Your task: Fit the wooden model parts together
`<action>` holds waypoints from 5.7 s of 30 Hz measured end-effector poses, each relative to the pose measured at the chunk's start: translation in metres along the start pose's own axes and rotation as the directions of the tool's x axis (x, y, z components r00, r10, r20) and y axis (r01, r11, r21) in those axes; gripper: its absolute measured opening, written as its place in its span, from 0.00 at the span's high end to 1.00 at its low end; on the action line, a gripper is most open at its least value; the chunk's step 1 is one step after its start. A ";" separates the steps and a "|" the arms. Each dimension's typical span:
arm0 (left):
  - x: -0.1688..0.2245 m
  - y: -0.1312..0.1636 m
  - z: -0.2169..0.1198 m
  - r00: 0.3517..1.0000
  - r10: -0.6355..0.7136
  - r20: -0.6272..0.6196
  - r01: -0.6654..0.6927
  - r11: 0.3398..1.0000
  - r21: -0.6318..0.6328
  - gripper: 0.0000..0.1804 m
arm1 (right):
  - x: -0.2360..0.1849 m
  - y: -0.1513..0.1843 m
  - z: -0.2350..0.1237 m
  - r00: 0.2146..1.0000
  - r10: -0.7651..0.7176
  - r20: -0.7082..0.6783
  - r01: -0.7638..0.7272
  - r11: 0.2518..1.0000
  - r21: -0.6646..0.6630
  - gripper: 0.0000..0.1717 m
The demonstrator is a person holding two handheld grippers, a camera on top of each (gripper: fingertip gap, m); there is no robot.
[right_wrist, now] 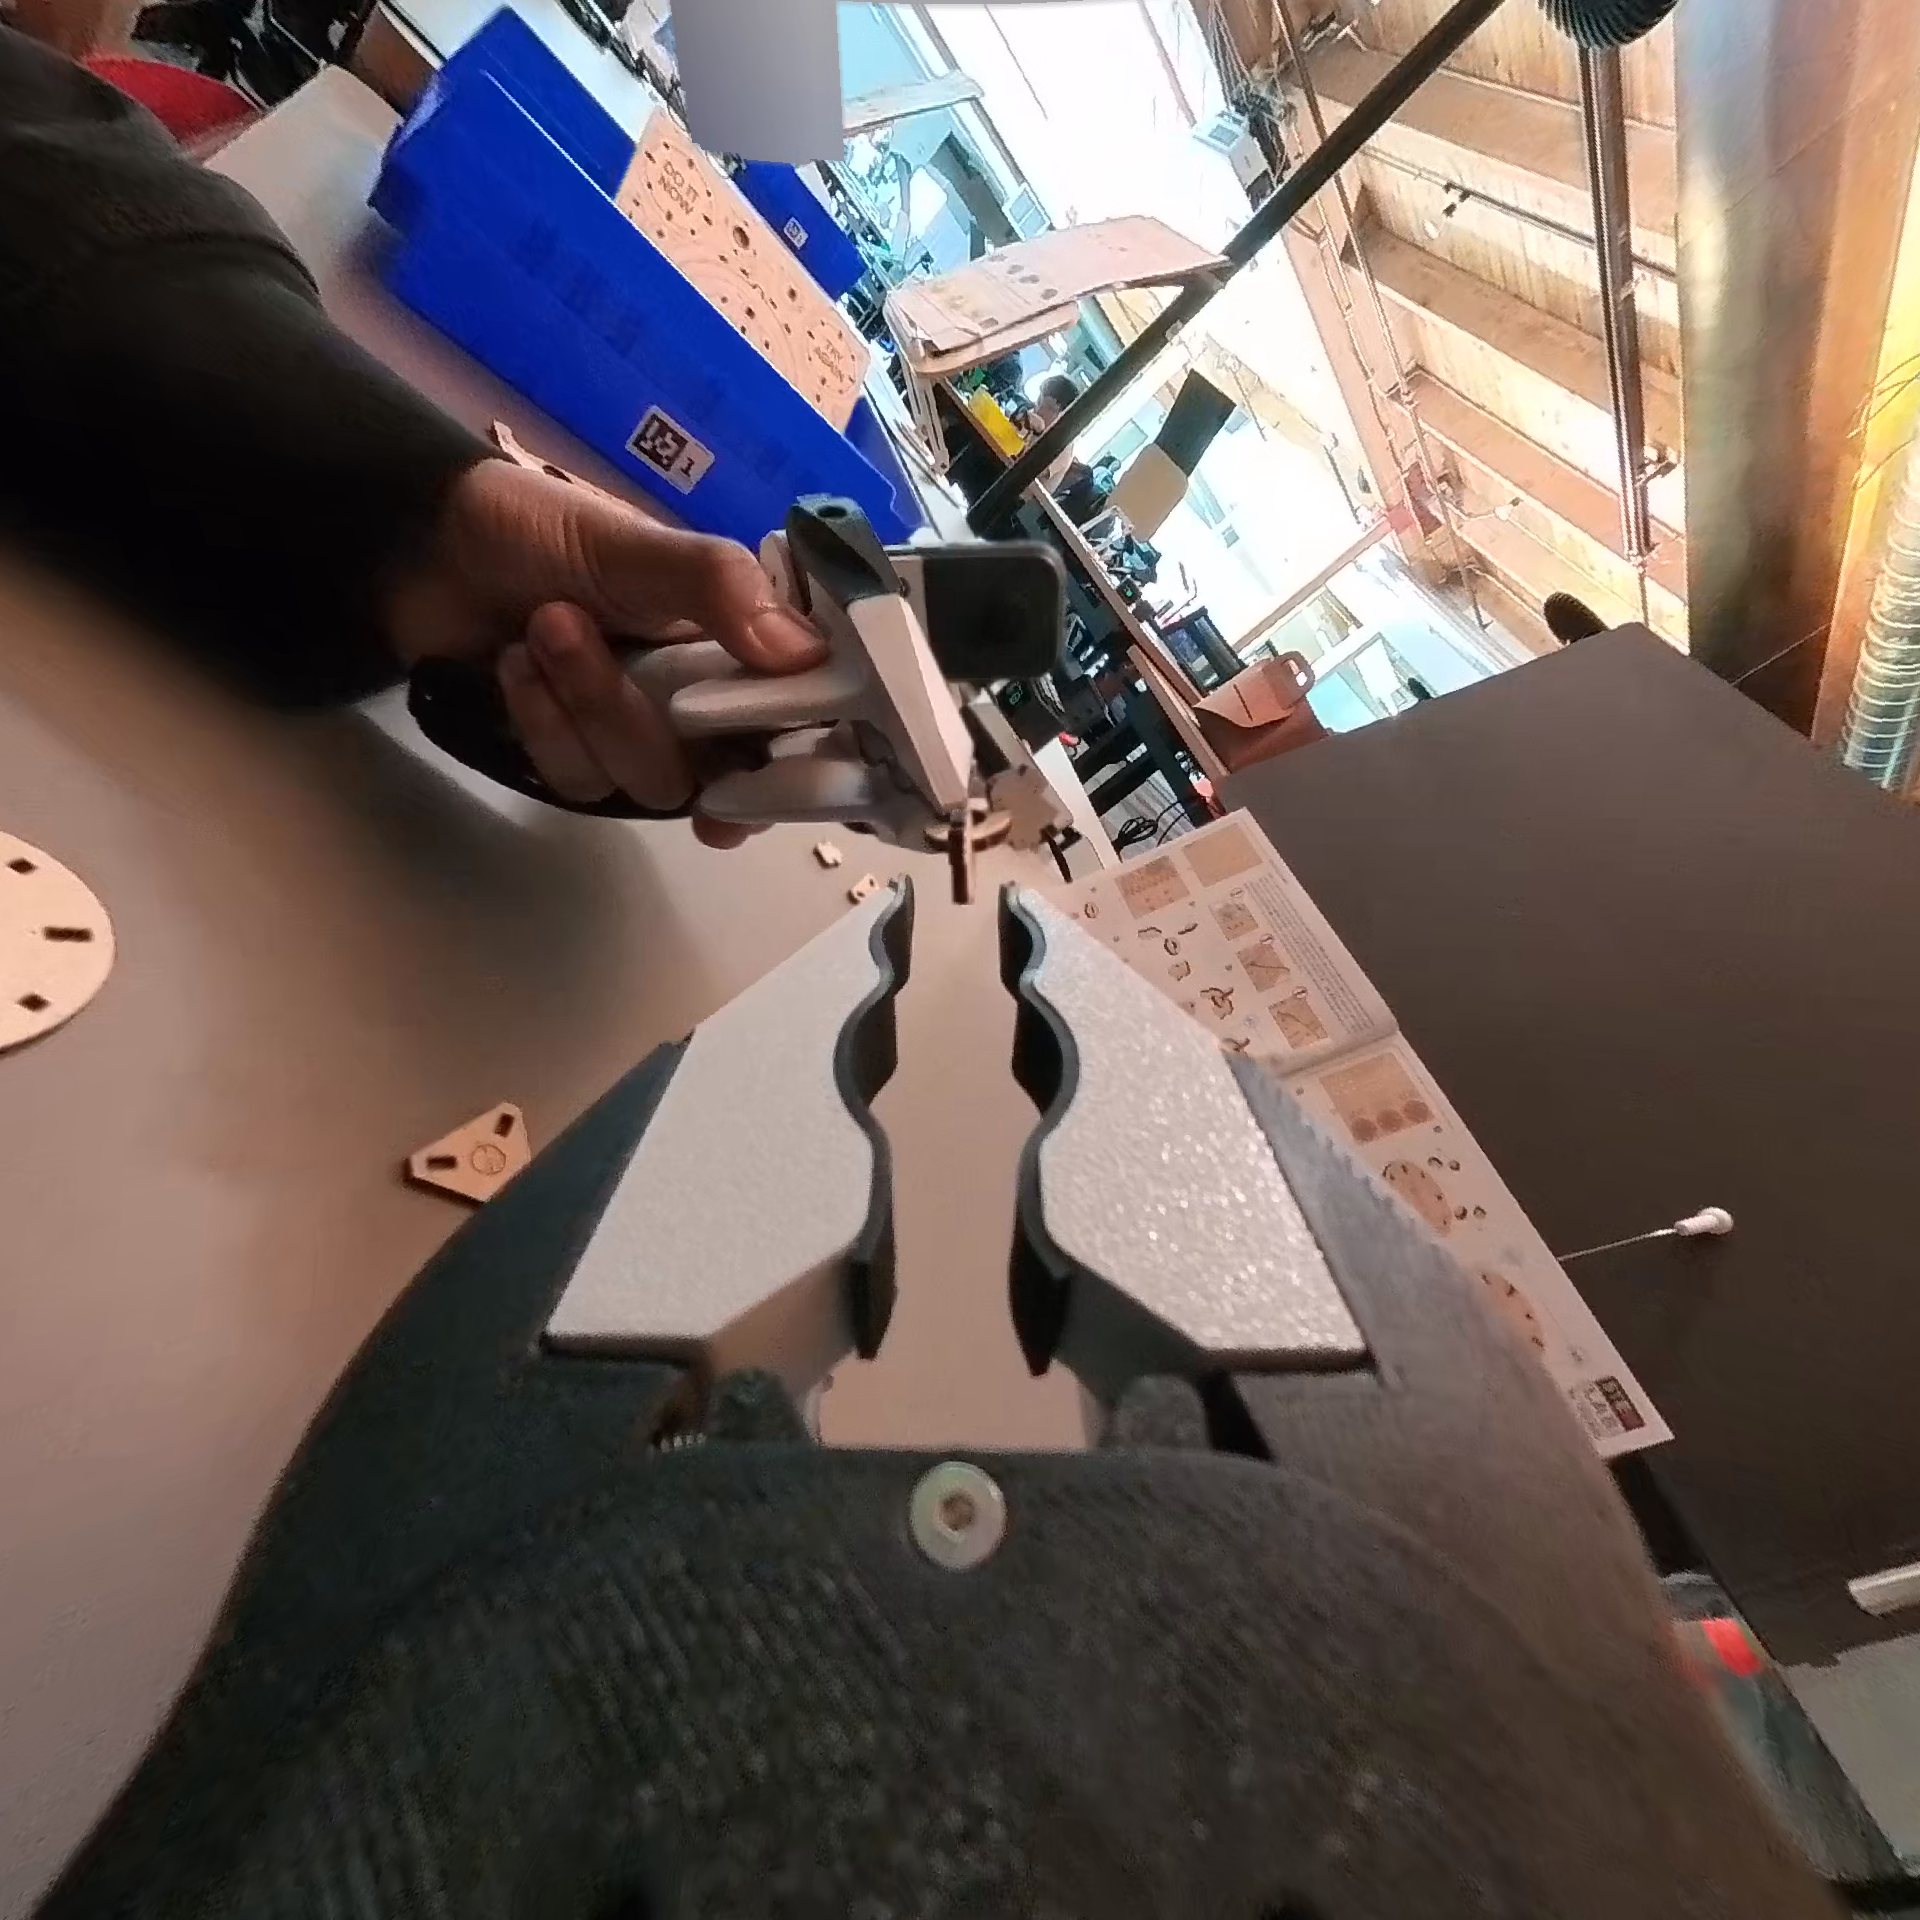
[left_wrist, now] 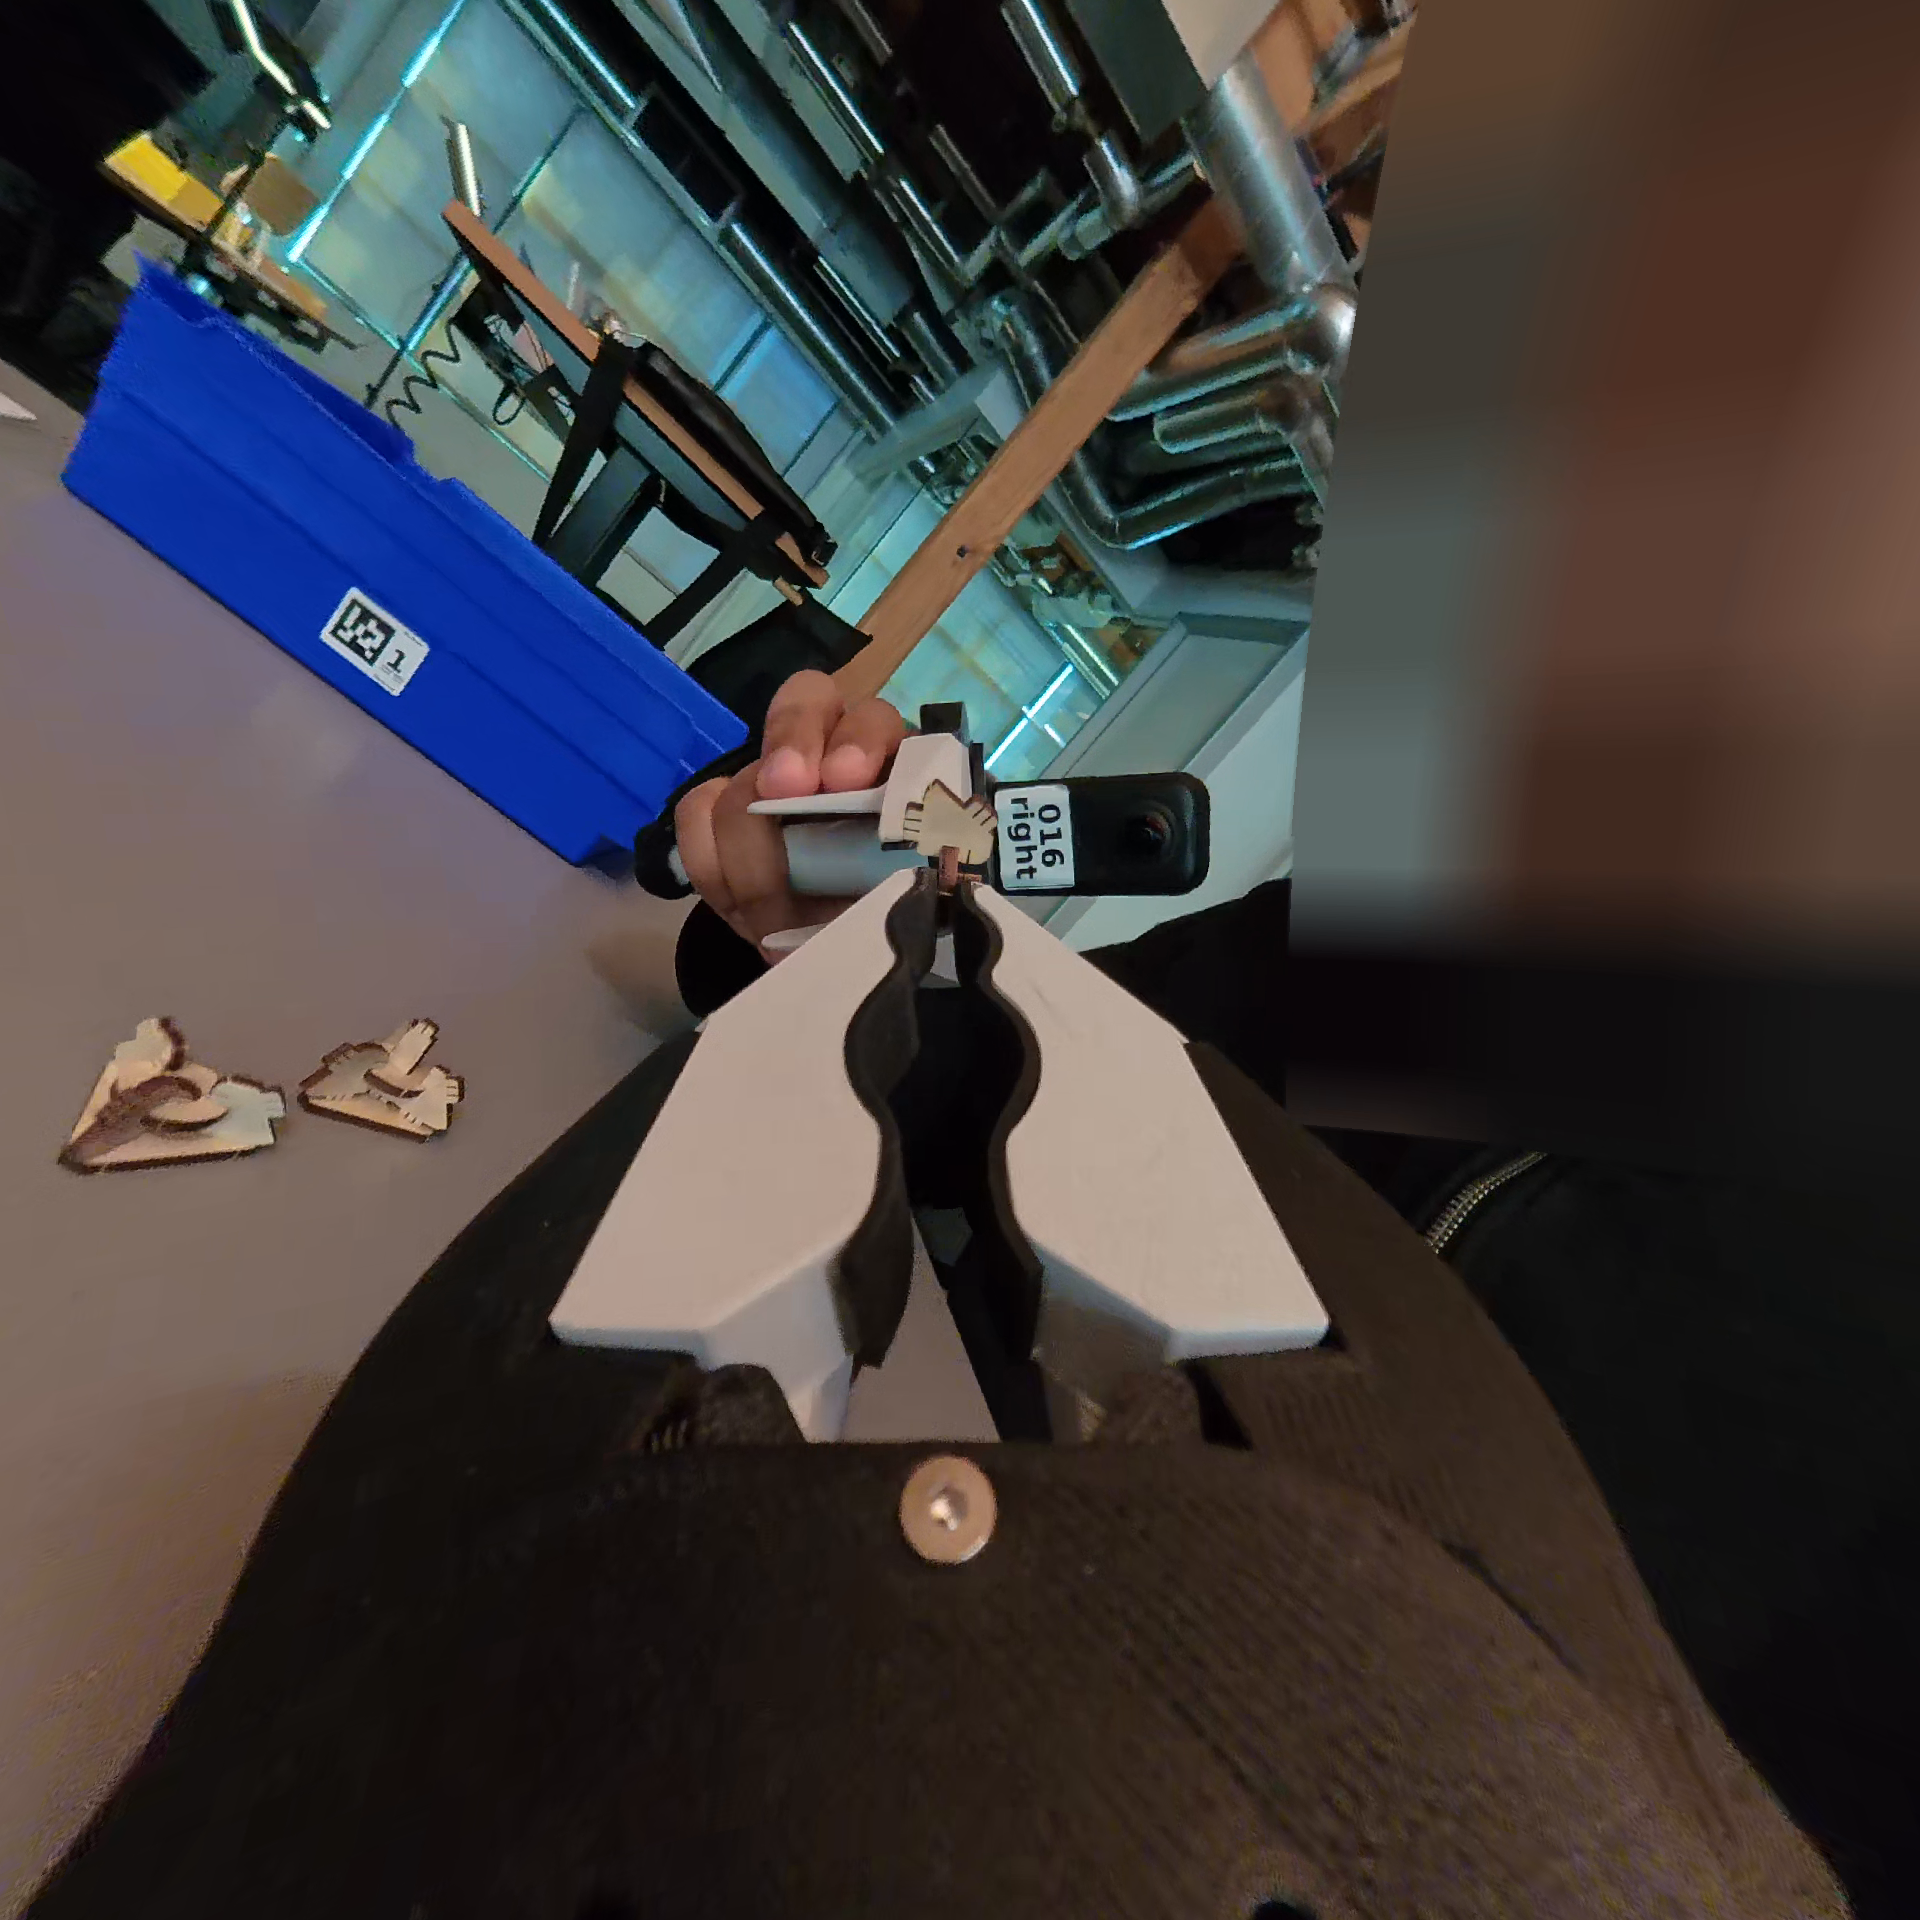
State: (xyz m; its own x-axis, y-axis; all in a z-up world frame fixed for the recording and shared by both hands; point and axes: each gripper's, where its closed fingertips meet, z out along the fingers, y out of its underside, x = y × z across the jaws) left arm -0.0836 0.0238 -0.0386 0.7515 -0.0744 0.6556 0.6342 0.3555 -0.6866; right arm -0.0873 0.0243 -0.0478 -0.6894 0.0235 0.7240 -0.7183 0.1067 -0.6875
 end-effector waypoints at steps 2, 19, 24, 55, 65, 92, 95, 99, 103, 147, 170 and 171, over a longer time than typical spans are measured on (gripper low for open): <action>0.003 0.000 0.001 1.000 0.031 -0.001 -0.031 0.999 -0.005 1.00 | -0.001 -0.002 0.000 1.000 -0.004 -0.001 0.004 1.000 0.006 0.92; 0.011 -0.008 -0.004 0.993 0.115 -0.003 -0.114 0.993 0.030 0.99 | -0.004 -0.001 0.003 0.997 0.069 0.031 -0.069 0.998 0.008 0.91; -0.007 -0.009 -0.010 0.996 0.053 0.076 -0.057 0.997 0.043 1.00 | -0.002 0.000 0.002 0.997 0.070 0.019 -0.070 0.997 0.011 0.86; -0.031 0.004 -0.011 0.985 -0.123 0.120 0.123 0.992 0.002 0.88 | 0.004 0.016 0.008 0.997 0.069 -0.037 -0.071 0.996 -0.061 0.91; -0.079 -0.043 -0.121 0.642 0.133 0.756 -0.138 0.989 -0.057 0.84 | 0.033 0.048 0.006 0.873 0.474 -0.111 -0.483 0.872 -0.076 0.91; -0.121 -0.004 -0.212 0.192 0.410 0.891 0.138 0.888 -0.439 0.93 | 0.013 0.055 0.017 0.793 0.609 -0.016 -0.607 0.788 -0.102 0.91; -0.117 0.004 -0.200 0.270 0.405 0.873 0.152 0.878 -0.454 0.93 | 0.012 0.056 0.017 0.793 0.609 -0.010 -0.606 0.788 -0.108 0.91; -0.109 0.010 -0.167 0.425 0.371 0.826 0.123 0.880 -0.458 0.93 | 0.010 0.057 0.018 0.796 0.605 -0.006 -0.602 0.790 -0.115 0.91; -0.091 0.013 -0.123 0.608 0.300 0.735 0.064 0.904 -0.422 0.93 | 0.006 0.057 0.019 0.831 0.557 -0.001 -0.552 0.823 -0.136 0.91; -0.046 0.017 -0.034 0.942 -0.242 0.234 0.264 0.962 -0.067 0.94 | -0.016 0.039 0.026 0.943 0.330 0.032 -0.323 0.937 -0.136 0.91; -0.054 0.009 -0.028 0.936 -0.087 0.340 0.107 0.993 -0.040 0.79 | -0.001 0.048 0.024 0.868 0.497 -0.019 -0.494 0.858 -0.141 0.91; -0.056 0.008 -0.030 0.927 -0.032 0.374 0.059 0.996 -0.060 0.80 | 0.000 0.050 0.023 0.861 0.508 -0.021 -0.505 0.851 -0.144 0.91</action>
State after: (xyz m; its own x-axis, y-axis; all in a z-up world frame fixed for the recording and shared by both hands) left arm -0.1149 0.0033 -0.0902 0.6080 0.2682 0.7473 0.6870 0.2941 -0.6645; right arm -0.1251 0.0063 -0.0836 -0.9564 0.0957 0.2758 -0.2496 0.2219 -0.9426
